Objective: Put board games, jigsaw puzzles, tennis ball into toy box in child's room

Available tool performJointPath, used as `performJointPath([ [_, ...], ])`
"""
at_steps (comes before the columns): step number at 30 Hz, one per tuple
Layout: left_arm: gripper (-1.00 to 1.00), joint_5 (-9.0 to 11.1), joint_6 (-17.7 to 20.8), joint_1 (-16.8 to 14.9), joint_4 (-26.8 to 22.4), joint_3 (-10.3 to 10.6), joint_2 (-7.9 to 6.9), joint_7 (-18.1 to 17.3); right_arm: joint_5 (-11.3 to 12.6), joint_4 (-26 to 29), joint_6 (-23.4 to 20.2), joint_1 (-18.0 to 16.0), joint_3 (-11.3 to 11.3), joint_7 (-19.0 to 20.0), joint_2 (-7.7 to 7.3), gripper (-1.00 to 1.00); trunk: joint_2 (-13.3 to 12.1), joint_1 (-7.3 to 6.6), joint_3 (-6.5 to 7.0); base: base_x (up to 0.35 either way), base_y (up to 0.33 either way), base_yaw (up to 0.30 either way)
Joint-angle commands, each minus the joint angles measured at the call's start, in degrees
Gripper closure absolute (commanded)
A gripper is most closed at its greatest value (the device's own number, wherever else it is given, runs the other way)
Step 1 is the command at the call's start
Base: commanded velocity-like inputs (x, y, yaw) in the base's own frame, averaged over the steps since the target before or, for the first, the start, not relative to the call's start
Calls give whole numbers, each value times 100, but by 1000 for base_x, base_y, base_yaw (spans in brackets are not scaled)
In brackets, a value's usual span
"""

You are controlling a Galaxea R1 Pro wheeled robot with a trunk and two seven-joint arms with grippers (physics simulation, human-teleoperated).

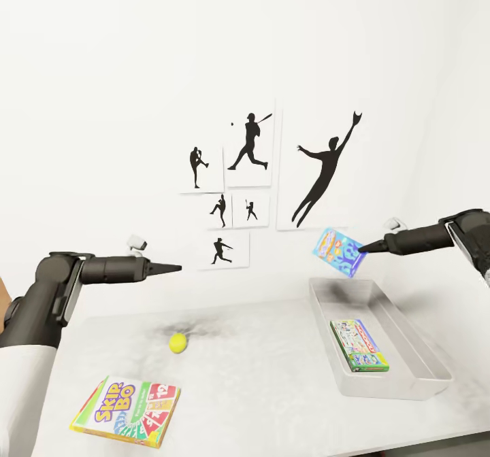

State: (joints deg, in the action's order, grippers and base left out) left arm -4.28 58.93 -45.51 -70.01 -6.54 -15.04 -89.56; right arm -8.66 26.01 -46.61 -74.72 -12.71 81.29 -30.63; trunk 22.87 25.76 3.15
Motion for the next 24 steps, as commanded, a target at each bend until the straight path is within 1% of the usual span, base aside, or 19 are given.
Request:
performJointPath([
  [1,-100,-42,72,-1,-79,-5,1,-44,-249,-25,-40,-40,-4,162,52,100,4,2,-3,0,0,0],
  [2,-100,-39,76,-1,-106,-5,1,-44,-360,-36,-33,-51,-8,230,79,100,4,2,-3,0,0,0],
  [3,-100,-36,82,-1,-149,-5,1,-44,-610,-51,-1,-68,-14,375,132,100,4,2,-3,0,0,0],
  [4,-100,-35,84,-1,-164,-7,1,-44,-745,-57,29,-74,-16,439,154,100,4,2,-3,0,0,0],
  [5,-100,-33,87,-1,-185,-9,1,-44,-1010,-67,126,-85,-18,542,191,100,4,2,-3,0,0,0],
  [7,-100,-32,89,-1,-199,-11,1,-44,-1236,-76,239,-88,-16,615,216,100,4,2,-3,0,0,0],
  [8,-100,-28,90,-1,-210,-12,4,-44,-1393,-80,326,-91,-14,663,231,100,4,2,-3,0,0,0],
  [10,-100,-25,91,-1,-218,-12,18,-44,-1495,-88,391,-92,-19,693,238,100,4,2,-3,0,0,0],
  [13,-100,-22,92,-8,-251,-9,117,-44,-1627,-106,487,-88,-20,739,216,100,4,2,-3,0,0,0],
  [17,-100,-21,92,-10,-292,-13,178,-44,-1663,-115,516,-72,2,753,169,100,4,2,-3,0,0,0],
  [24,-100,-21,92,-10,-302,-14,215,-44,-1673,-121,537,-12,-4,756,151,100,4,2,-3,0,0,0],
])
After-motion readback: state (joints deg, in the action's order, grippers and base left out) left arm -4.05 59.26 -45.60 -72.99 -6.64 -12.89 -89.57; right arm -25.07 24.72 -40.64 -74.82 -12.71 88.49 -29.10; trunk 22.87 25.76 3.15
